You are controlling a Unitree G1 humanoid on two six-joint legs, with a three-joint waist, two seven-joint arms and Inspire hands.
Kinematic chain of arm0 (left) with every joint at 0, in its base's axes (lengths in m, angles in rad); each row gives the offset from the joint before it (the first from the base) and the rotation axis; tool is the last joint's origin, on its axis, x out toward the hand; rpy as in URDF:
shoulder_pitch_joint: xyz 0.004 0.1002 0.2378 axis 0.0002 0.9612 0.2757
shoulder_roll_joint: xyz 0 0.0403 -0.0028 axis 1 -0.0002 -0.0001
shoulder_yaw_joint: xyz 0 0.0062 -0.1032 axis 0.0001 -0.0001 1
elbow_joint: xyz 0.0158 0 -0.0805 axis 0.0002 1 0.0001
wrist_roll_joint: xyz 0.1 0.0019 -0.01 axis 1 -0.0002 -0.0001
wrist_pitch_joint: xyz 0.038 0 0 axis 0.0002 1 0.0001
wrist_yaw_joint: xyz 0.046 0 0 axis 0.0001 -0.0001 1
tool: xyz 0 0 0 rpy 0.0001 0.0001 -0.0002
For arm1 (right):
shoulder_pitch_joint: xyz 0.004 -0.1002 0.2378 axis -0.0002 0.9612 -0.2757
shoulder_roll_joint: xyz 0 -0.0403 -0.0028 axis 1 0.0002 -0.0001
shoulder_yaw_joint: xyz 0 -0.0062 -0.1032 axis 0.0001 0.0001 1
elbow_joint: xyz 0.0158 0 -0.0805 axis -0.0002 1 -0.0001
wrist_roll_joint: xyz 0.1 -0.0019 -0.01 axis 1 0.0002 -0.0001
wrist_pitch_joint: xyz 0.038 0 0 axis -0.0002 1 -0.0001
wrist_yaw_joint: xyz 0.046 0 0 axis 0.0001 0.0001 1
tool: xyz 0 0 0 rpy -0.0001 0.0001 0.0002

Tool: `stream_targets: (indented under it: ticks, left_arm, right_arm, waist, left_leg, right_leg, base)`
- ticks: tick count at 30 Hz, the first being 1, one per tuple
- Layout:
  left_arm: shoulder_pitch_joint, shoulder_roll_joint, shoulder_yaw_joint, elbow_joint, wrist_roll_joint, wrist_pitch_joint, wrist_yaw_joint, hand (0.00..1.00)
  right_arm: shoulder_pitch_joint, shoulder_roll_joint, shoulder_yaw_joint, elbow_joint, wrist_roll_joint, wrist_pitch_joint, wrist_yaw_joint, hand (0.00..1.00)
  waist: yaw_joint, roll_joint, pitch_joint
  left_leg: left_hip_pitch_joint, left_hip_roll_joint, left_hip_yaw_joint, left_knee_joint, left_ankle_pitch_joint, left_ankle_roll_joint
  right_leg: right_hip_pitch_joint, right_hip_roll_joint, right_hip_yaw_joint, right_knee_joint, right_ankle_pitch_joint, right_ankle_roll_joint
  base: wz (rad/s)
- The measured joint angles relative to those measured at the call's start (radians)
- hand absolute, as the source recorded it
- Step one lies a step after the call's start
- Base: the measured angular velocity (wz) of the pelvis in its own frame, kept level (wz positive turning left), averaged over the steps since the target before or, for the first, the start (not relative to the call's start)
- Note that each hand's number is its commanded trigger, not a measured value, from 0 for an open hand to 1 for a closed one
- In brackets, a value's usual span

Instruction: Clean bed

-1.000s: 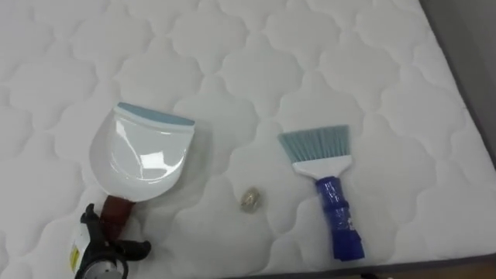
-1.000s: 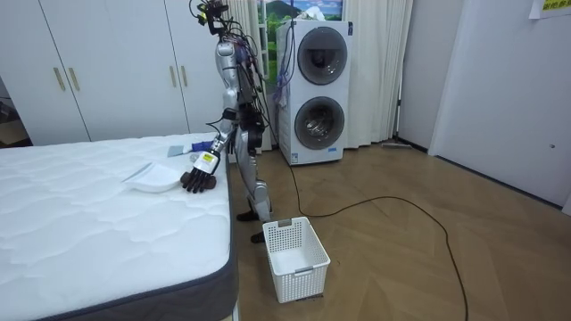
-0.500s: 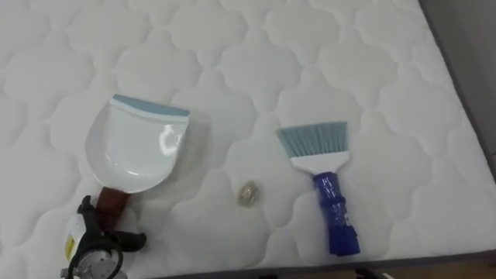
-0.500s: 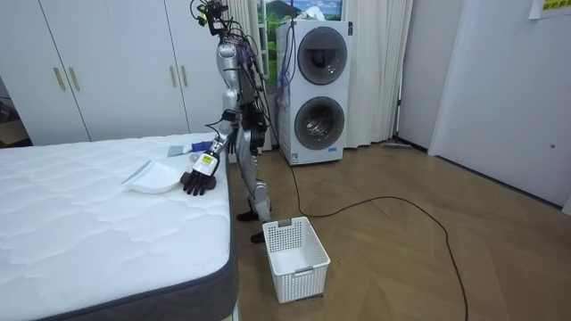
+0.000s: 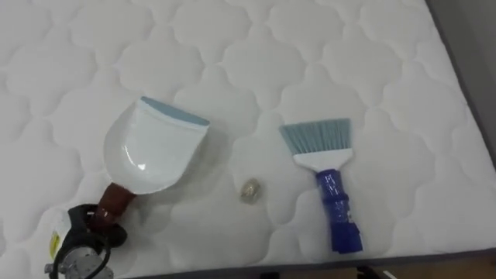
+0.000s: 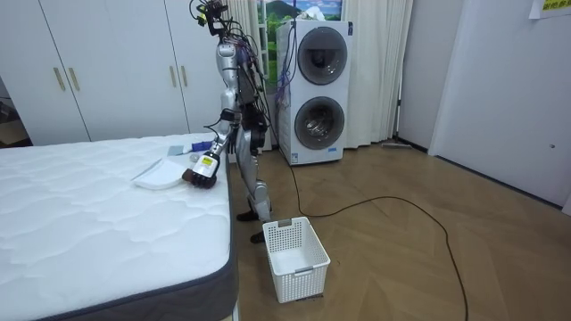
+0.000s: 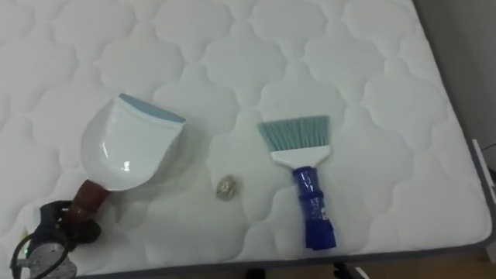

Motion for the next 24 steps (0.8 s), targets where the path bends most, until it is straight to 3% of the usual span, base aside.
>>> stream_targets:
  ticks: [5,13,19,24]
  left_arm:
    - [-0.001,0.0,-0.001,0.006,0.001,0.005,-0.031,1.0]
    - [-0.005,0.002,0.0,0.005,0.006,0.02,-0.056,1.0]
    - [-0.012,0.005,-0.001,0.021,0.031,0.035,-0.067,1.0]
    - [-0.013,0.022,0.001,0.032,0.123,0.052,-0.061,1.0]
  right_arm:
    - [0.002,-0.006,0.0,-0.003,-0.001,-0.007,0.0,0.0]
    - [0.014,-0.011,-0.007,-0.031,-0.004,0.0,-0.008,0.0]
    - [0.013,-0.021,-0.007,-0.028,-0.004,-0.001,-0.015,0.0]
    - [0.017,-0.043,-0.013,-0.031,0.023,-0.006,-0.015,0.0]
  waist:
    - [-0.001,0.005,0.0032]
    - [0.006,0.008,0.002]
    - [0.007,0.029,0.0004]
    - [0.007,0.056,-0.0009]
  left_leg:
    - [0.0,0.001,0.012,0.0,0.0,0.0]
    - [0.003,0.004,0.037,0.004,0.0,0.0]
    - [0.009,0.004,0.048,0.005,0.0,0.0]
    - [0.015,0.001,0.065,0.002,0.0,0.001]
  right_leg:
    - [0.0,0.001,0.005,0.001,0.0,0.0]
    - [-0.001,0.0,0.006,0.001,0.001,0.0]
    - [0.0,-0.002,0.012,0.005,0.002,0.0]
    - [-0.009,-0.002,0.033,0.019,0.001,0.003]
  base:
    - [-0.04]
    - [-0.01]
    - [-0.03]
    - [-0.07]
